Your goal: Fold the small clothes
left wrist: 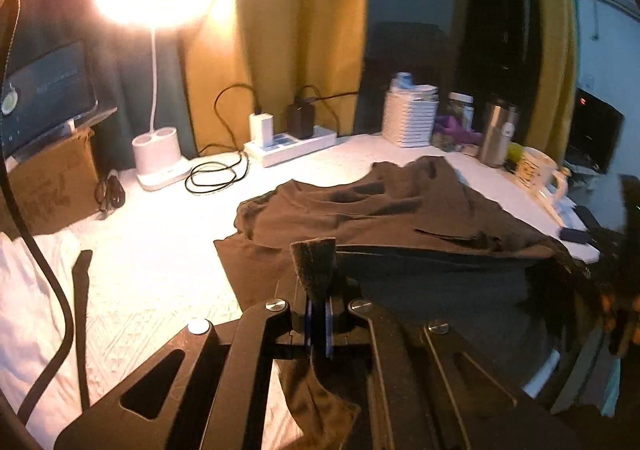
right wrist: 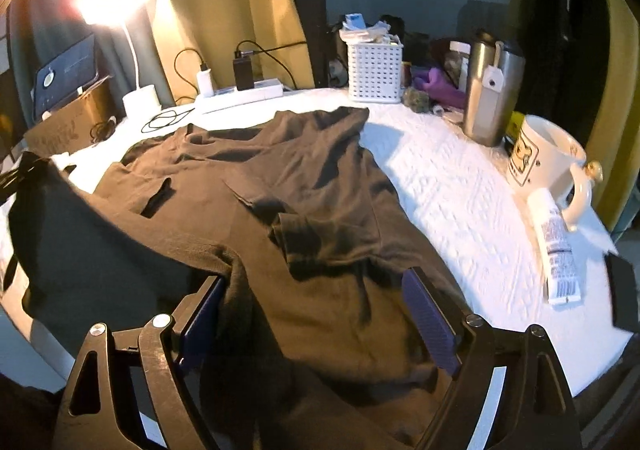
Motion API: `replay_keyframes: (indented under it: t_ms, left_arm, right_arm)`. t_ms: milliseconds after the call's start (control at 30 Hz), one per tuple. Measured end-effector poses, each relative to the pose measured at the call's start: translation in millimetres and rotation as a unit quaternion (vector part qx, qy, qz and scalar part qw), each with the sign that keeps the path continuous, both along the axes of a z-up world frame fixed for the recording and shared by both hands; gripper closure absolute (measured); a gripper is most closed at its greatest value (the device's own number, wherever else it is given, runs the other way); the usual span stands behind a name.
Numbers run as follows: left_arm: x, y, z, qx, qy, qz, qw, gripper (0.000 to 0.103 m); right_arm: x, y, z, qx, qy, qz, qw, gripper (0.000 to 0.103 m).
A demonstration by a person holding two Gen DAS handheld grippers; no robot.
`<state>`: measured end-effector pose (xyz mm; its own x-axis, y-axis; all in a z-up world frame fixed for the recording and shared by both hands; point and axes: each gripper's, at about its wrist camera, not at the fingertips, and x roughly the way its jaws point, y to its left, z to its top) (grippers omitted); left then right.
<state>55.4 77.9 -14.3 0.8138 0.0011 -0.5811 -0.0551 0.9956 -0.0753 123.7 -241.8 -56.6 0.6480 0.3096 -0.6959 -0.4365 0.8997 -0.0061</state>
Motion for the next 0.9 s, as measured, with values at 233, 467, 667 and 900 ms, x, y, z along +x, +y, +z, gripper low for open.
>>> replay_keyframes:
  t_ms: [233, 467, 667, 900]
  left_arm:
    - [9.8, 9.1, -1.9, -0.021, -0.003, 0.014, 0.9997, 0.100]
    - [0.6, 19.6, 6.8, -0.025, -0.017, 0.021, 0.9993, 0.100]
    - [-9.5, 14.5, 14.8, -0.022, -0.029, 0.019, 0.9991, 0.100]
    - [-34.6, 10.2, 27.7, -0.003, -0.042, 0.035, 0.9985, 0.100]
  right_arm:
    - [-45.7, 42.1, -18.6, -0.079, -0.016, -0.002, 0.997, 0.014]
    - [-66.9, 23.0, -44.8, -0.165, -0.052, -0.037, 0.984, 0.014]
    - [-62.6, -26.0, -41.4, -0.167, -0.046, -0.063, 0.983, 0.014]
    - [-62.5, -33.5, -18.8, -0.128, -0.059, -0.033, 0.989, 0.038]
